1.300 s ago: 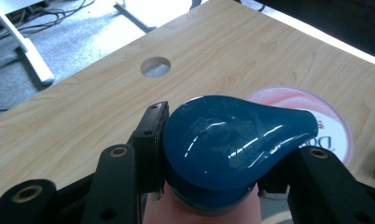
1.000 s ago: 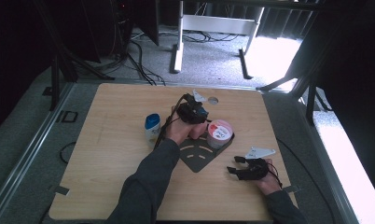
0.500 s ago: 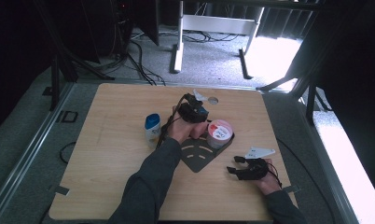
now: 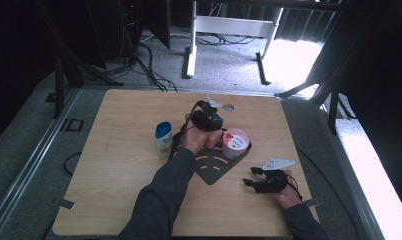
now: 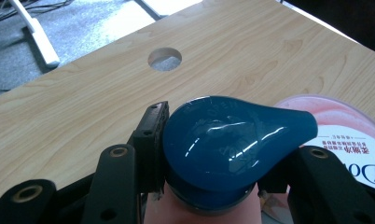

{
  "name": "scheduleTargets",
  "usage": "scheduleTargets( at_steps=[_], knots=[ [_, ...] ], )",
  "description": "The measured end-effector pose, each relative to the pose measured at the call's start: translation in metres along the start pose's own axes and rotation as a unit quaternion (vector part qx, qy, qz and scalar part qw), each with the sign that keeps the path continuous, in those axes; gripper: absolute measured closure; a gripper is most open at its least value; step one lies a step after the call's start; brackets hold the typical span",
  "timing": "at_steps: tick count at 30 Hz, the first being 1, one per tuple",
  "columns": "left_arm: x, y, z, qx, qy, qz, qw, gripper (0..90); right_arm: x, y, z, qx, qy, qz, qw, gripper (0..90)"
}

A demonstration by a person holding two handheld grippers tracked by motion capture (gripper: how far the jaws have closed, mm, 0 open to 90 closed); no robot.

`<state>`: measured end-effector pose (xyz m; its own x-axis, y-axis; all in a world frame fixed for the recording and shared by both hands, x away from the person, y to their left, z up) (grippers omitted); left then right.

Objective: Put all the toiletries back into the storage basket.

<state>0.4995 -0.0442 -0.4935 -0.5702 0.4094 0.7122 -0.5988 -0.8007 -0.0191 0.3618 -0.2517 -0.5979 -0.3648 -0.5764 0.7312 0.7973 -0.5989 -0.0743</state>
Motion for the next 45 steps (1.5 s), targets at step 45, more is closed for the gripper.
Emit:
scheduleTargets(
  at_steps=[45],
  knots=[
    [-0.0021,0.0067,-0.0038,-0.001,0.004,-0.013,0.9999,49.2,0.0001,-0.0007,-0.0002,0.003,-0.001,0.002,1.0,37.9]
  ],
)
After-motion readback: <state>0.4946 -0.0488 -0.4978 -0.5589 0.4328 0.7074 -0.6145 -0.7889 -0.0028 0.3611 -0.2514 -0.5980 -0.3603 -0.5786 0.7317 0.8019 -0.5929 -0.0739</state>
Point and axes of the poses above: each handheld gripper's, and its own axes: x roughly backward along the jaws, z roughly out of its top, y roughly to its right, the point moved 6 cm from there along -x, roughly forward along the jaws, and after that the axes turned 6 degrees about -y, right-handed, at the moved point
